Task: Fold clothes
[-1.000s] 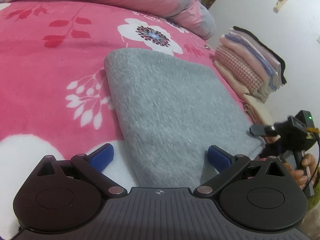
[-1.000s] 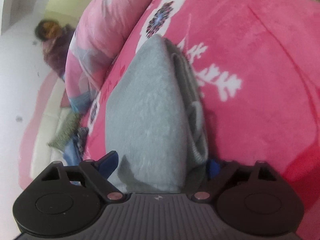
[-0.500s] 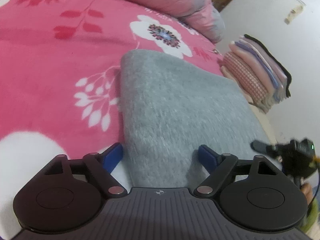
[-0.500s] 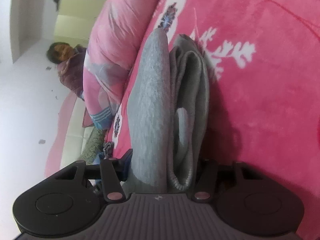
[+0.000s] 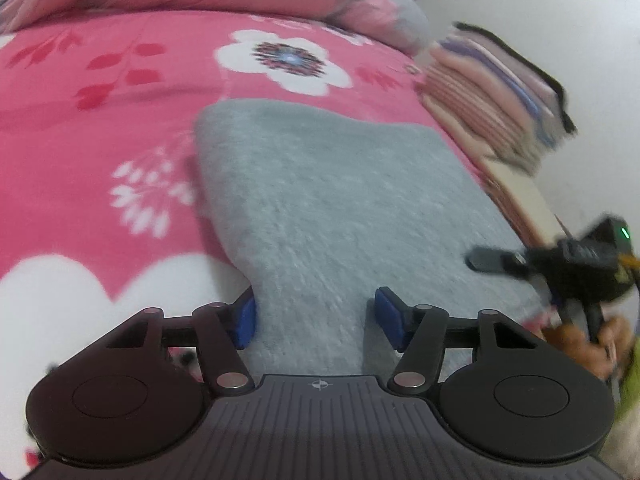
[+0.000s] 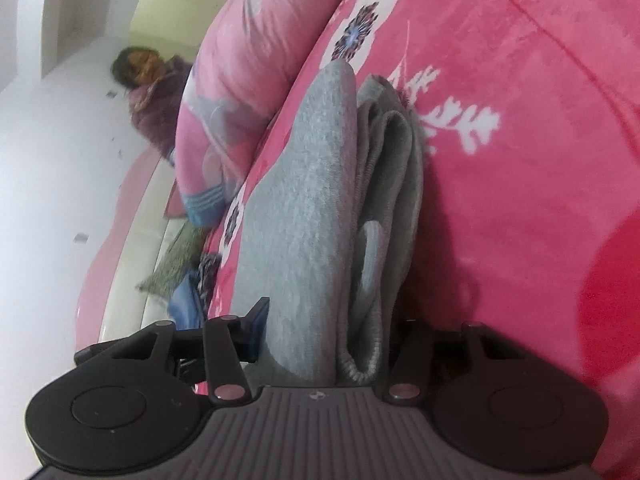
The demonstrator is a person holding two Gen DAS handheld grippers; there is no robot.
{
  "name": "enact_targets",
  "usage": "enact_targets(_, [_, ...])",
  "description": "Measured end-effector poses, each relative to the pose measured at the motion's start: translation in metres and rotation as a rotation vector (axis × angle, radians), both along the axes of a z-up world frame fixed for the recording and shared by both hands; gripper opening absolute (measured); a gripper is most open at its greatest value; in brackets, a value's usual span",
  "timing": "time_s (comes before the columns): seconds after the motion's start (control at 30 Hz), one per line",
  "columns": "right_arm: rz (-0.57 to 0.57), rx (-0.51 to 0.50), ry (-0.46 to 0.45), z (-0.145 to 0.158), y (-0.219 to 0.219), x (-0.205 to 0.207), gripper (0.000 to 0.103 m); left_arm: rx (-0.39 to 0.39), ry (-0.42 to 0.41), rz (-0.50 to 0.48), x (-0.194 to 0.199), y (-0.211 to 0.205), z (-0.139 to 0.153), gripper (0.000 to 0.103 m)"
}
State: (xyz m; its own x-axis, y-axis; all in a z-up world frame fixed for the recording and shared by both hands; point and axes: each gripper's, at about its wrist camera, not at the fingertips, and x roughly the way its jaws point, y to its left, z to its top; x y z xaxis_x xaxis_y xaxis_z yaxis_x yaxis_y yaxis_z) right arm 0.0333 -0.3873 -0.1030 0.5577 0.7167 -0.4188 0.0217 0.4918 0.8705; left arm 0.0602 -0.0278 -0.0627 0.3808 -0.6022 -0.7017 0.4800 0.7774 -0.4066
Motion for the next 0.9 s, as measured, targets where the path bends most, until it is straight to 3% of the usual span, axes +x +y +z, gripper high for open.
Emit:
enact_targets(0.17, [0.07,-0.043,-0.016,0.003,-0.02,-0.013,0.054,-0.028,-0.002,-0.02,-0.03,0.0,-0.003,0.065])
enact_targets(0.33, [0.049,-0.065,0.002,0.001,-0.02,-0.018,0.061,-0.035,-0.028,0.041,-0.033,0.01,0.001,0.07])
enact_targets(0.47, [-0.04,-0.213,-0.038,0.022,-0.014,-0.031,0.065,-0.003,-0.113,0.09,-0.034,0.019,0.02,0.078])
enact_targets(0.63, [-0.214,-0.377,-0.112,0.048,-0.01,-0.06,0.065,-0.005,-0.255,0.149,-0.03,0.022,0.048,0.079])
enact_targets(0.73, [-0.31,-0.497,-0.195,0.066,0.001,-0.075,0.063,0.009,-0.301,0.133,-0.023,0.007,0.055,0.079])
enact_targets(0.9, [-0.285,-0.704,-0.341,0.073,0.048,-0.085,0.062,0.105,-0.365,0.118,-0.009,-0.028,0.046,0.082])
